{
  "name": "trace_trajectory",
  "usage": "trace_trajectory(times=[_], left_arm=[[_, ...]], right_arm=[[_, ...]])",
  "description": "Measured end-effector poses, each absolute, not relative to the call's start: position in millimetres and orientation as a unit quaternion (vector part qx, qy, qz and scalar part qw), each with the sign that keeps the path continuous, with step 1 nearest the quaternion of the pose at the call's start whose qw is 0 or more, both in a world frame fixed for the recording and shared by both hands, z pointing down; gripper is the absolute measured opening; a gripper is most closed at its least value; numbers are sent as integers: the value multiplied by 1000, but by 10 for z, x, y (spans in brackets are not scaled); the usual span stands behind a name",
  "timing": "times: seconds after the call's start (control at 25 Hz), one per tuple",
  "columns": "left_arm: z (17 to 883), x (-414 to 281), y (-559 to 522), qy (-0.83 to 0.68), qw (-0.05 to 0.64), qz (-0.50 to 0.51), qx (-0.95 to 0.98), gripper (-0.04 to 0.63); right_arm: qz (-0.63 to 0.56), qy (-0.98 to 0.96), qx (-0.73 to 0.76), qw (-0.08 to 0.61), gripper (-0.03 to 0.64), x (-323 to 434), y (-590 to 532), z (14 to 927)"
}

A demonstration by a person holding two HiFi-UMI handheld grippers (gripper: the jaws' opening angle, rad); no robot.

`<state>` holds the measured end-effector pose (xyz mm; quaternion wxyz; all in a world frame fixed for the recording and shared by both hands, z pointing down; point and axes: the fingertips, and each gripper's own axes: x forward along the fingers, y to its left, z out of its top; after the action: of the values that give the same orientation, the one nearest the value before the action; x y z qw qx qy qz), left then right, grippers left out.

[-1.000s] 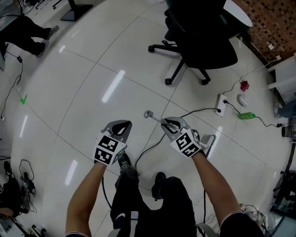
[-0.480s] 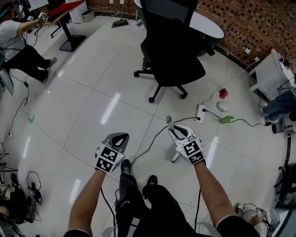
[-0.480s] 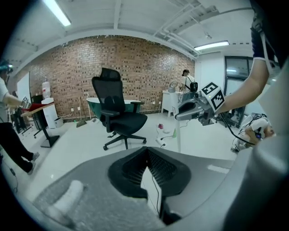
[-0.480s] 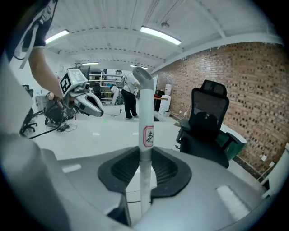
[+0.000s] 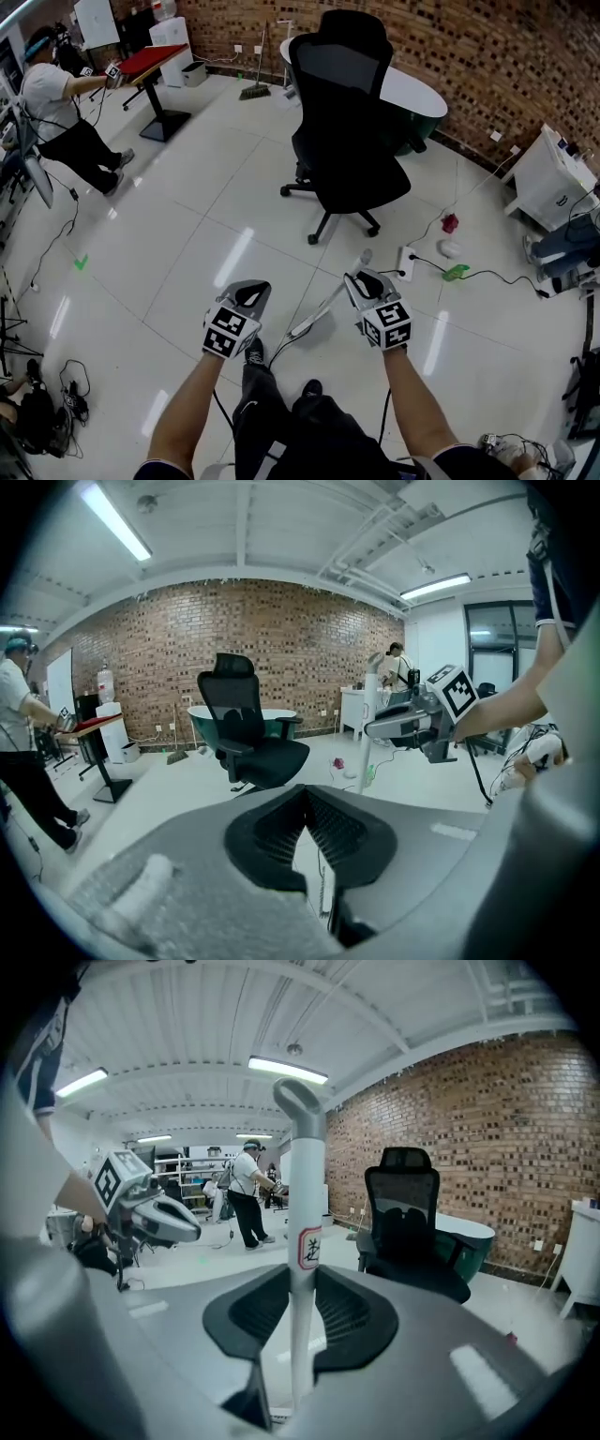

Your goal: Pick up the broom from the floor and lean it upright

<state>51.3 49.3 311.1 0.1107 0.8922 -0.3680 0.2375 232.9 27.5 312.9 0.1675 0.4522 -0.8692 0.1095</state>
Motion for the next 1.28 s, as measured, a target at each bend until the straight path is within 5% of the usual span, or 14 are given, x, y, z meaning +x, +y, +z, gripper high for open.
trace_trajectory(times=[0.56, 1.28], left_arm=[[2862, -469, -727, -356, 123, 181, 908, 0], [2991, -727, -2641, -354, 158, 182, 904, 0]], right_arm=[[101, -855, 483, 160, 86, 952, -1062, 2665], [137, -838, 506, 150, 86, 577, -2916, 2857]])
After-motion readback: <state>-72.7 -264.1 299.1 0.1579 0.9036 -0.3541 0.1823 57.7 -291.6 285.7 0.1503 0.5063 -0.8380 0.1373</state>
